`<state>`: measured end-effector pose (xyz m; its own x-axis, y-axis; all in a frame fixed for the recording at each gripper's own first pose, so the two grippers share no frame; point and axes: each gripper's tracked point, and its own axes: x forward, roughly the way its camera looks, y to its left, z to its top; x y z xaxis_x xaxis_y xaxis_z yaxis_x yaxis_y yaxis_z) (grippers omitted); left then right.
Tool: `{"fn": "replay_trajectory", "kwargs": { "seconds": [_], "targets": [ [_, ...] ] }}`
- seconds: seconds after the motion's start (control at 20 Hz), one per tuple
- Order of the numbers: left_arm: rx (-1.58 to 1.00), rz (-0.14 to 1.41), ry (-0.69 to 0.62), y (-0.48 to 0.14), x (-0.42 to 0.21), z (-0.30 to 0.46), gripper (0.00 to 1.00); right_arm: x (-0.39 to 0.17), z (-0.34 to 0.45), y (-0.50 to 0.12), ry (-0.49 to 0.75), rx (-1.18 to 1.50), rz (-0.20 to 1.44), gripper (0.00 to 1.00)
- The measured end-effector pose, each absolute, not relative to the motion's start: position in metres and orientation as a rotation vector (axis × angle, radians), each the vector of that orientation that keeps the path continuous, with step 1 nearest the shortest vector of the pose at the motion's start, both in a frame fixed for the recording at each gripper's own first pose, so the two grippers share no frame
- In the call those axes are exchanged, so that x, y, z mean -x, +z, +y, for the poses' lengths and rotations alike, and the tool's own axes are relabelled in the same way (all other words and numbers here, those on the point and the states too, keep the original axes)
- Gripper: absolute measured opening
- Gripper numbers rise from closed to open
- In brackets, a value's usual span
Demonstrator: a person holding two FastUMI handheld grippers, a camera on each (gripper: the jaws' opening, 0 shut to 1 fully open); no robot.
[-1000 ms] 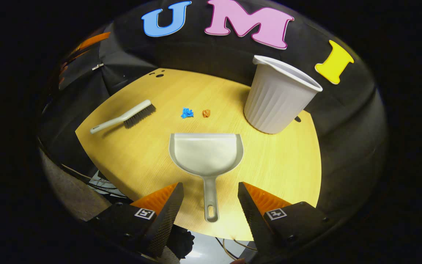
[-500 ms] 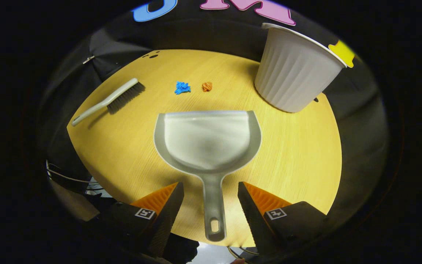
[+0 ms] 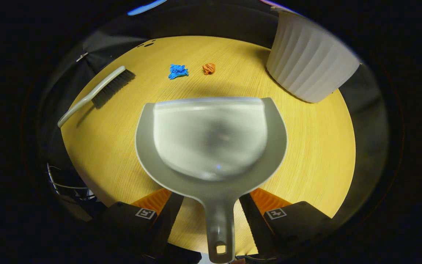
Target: Pick up the small broom and dustpan from the desktop, sweep the trash into the dustpan with the broom, and then empty the trash into the garbage bin.
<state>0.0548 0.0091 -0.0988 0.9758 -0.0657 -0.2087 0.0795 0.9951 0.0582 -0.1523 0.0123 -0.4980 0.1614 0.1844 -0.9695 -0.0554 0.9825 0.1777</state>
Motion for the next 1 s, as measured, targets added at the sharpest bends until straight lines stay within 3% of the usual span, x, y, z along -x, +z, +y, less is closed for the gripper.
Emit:
{"fn": "replay_trajectory", "kwargs": {
  "seconds": [0.15, 0.35, 0.4, 0.55, 0.7, 0.75, 0.8, 0.9, 0.95, 1.0],
  "targets": [
    [-0.073, 0.213, -0.071, -0.101, -0.056, 0.009, 0.95, 0.15, 0.016, -0.503, 0.171, -0.142, 1.401, 0.93],
    [-0.071, 0.229, -0.063, -0.107, -0.057, 0.01, 0.95, 0.146, 0.012, -0.505, 0.161, -0.15, 1.409, 0.84],
    [-0.068, 0.234, -0.062, -0.108, -0.058, 0.011, 0.95, 0.147, 0.011, -0.505, 0.159, -0.152, 1.411, 0.69],
    [-0.064, 0.241, -0.063, -0.113, -0.056, 0.01, 0.95, 0.143, 0.011, -0.502, 0.18, -0.137, 1.399, 0.67],
    [-0.077, 0.245, -0.063, -0.116, -0.055, 0.013, 0.95, 0.142, 0.011, -0.505, 0.16, -0.156, 1.4, 0.39],
    [-0.082, 0.25, -0.062, -0.12, -0.055, 0.015, 0.95, 0.142, 0.01, -0.504, 0.16, -0.157, 1.412, 0.36],
    [-0.088, 0.255, -0.06, -0.122, -0.055, 0.017, 0.95, 0.142, 0.011, -0.505, 0.156, -0.161, 1.424, 0.39],
    [-0.099, 0.263, -0.05, -0.126, -0.054, 0.025, 0.95, 0.138, 0.009, -0.503, 0.156, -0.155, 1.411, 0.34],
    [-0.1, 0.267, -0.046, -0.129, -0.053, 0.029, 0.95, 0.136, 0.009, -0.502, 0.156, -0.149, 1.403, 0.41],
    [-0.102, 0.274, -0.044, -0.131, -0.054, 0.033, 0.94, 0.135, 0.01, -0.501, 0.152, -0.149, 1.388, 0.4]
  ]
}}
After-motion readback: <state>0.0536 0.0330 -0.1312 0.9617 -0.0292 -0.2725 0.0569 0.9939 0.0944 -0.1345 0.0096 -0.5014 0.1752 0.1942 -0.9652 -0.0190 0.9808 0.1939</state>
